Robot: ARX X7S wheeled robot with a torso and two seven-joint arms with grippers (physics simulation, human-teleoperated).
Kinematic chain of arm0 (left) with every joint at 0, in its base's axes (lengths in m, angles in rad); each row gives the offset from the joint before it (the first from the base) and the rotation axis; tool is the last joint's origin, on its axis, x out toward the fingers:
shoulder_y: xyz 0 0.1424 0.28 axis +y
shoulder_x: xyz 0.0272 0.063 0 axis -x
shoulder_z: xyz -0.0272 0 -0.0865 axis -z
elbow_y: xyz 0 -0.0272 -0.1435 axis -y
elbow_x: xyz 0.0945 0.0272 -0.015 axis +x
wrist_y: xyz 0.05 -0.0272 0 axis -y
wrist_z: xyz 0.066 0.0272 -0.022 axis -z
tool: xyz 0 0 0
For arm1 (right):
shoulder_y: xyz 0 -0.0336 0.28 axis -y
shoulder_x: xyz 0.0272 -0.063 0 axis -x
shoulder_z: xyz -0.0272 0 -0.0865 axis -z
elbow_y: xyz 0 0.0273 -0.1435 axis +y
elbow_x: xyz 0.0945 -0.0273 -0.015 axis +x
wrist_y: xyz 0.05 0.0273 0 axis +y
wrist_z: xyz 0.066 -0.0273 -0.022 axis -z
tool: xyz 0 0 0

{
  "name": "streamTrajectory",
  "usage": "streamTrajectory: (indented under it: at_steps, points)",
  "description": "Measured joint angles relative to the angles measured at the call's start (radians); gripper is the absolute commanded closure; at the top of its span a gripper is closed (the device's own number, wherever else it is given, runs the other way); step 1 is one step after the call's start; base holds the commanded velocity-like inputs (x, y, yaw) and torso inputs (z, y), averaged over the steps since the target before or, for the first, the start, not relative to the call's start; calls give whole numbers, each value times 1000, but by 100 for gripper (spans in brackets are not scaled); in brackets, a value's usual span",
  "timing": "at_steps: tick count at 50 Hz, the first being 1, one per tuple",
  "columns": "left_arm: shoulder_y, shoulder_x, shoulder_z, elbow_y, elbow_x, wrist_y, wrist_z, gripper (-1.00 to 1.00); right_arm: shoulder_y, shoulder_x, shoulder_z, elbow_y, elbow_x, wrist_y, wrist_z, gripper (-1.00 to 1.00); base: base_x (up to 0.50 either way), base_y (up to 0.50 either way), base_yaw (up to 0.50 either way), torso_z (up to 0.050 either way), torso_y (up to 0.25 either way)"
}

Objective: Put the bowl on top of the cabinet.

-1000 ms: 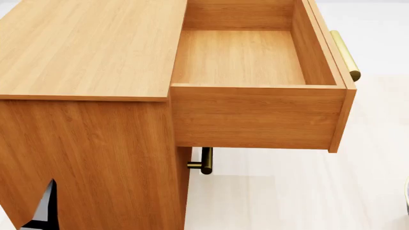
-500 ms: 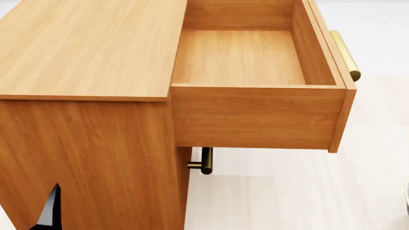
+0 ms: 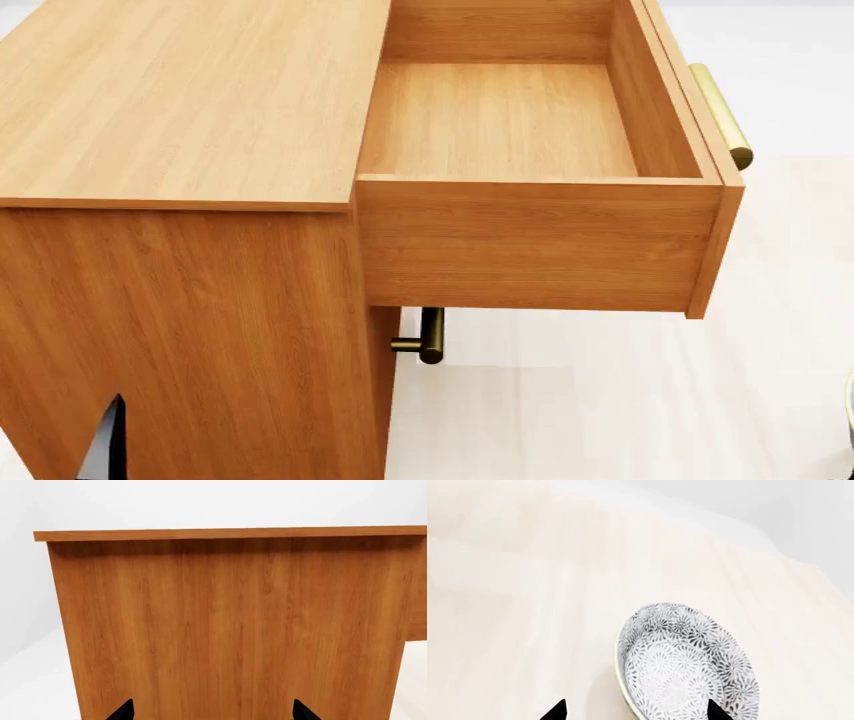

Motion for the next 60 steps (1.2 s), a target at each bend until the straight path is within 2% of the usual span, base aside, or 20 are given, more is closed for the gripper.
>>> streamTrajectory:
  at_steps: [12, 32, 44, 60]
  points:
    - [4, 0, 15, -12, 10, 11, 1, -100, 145, -51, -133, 78, -49, 60, -13, -100, 0, 0, 0, 0, 0]
    - [9, -7, 32, -52, 31, 35, 9, -100, 454, -253, -333, 313, -219, 189, -100, -100, 0, 0, 0, 0, 0]
    - [11, -8, 46, -74, 43, 49, 14, -100, 515, -337, -397, 455, -295, 169, -154, -100, 0, 0, 0, 0, 0]
    - [20, -10, 56, -95, 52, 71, 20, -100, 572, -430, -464, 690, -446, 60, -267, -100, 0, 0, 0, 0, 0]
